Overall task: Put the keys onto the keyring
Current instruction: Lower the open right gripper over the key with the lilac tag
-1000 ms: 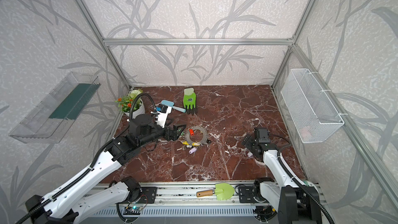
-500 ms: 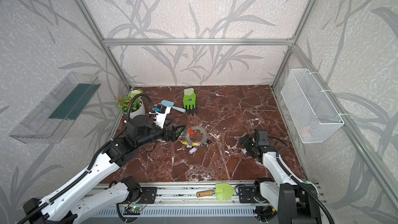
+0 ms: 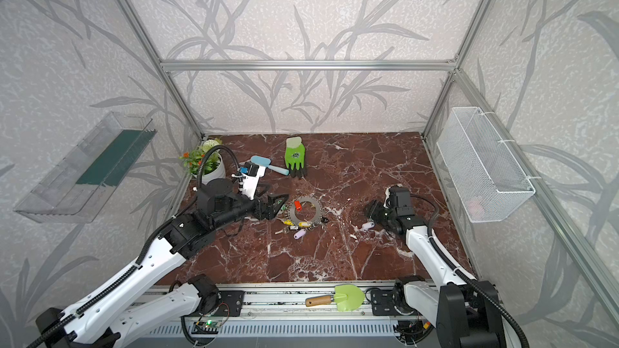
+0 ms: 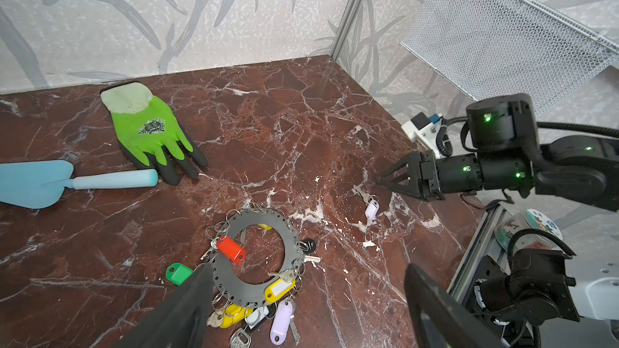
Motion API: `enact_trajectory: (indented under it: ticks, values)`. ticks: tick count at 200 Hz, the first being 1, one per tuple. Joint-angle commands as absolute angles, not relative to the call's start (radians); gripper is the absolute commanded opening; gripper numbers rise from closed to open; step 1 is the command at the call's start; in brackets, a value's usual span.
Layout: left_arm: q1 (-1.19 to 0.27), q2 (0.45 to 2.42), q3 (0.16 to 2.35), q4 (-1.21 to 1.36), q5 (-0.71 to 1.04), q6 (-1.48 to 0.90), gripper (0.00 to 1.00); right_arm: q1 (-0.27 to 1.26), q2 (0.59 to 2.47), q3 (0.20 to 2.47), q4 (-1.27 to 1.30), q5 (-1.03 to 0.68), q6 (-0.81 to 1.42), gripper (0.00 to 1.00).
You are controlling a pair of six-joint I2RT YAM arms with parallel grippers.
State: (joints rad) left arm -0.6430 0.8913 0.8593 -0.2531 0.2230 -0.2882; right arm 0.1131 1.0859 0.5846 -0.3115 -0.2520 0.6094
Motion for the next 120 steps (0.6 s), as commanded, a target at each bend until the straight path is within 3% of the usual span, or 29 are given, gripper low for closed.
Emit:
enact_trajectory:
  ticks: [1, 52, 55, 62, 79, 82, 85, 120]
  values:
    - [-0.64, 0.875, 0.845, -0.232, 0.231, -0.288, 0.88, 0.157, 1.114, 0.653, -0.51, -0.11, 0.461, 0.65]
    - [-0.641, 0.88, 0.842, -0.228, 0.251, -0.295, 0.87, 0.303, 1.376, 0.827, -0.57, 0.032, 0.45, 0.65]
    - [-0.64, 0.88, 0.843, -0.23, 0.25, -0.295, 0.87, 0.306, 1.398, 0.841, -0.581, 0.043, 0.323, 0.59]
    - [-0.641, 0.879, 0.842, -0.23, 0.251, -0.296, 0.87, 0.308, 1.435, 0.867, -0.607, 0.063, 0.293, 0.56]
    - [-0.641, 0.878, 0.842, -0.228, 0.255, -0.296, 0.87, 0.311, 1.506, 0.899, -0.633, 0.115, 0.29, 0.55]
    - [-0.642, 0.879, 0.842, -0.231, 0.255, -0.296, 0.87, 0.311, 1.512, 0.905, -0.639, 0.12, 0.269, 0.44]
    - [-0.642, 0.877, 0.842, -0.23, 0.255, -0.296, 0.87, 0.311, 1.518, 0.911, -0.645, 0.128, 0.263, 0.41]
    - [-0.643, 0.882, 0.842, -0.227, 0.257, -0.295, 0.87, 0.325, 1.523, 0.918, -0.643, 0.182, 0.253, 0.4]
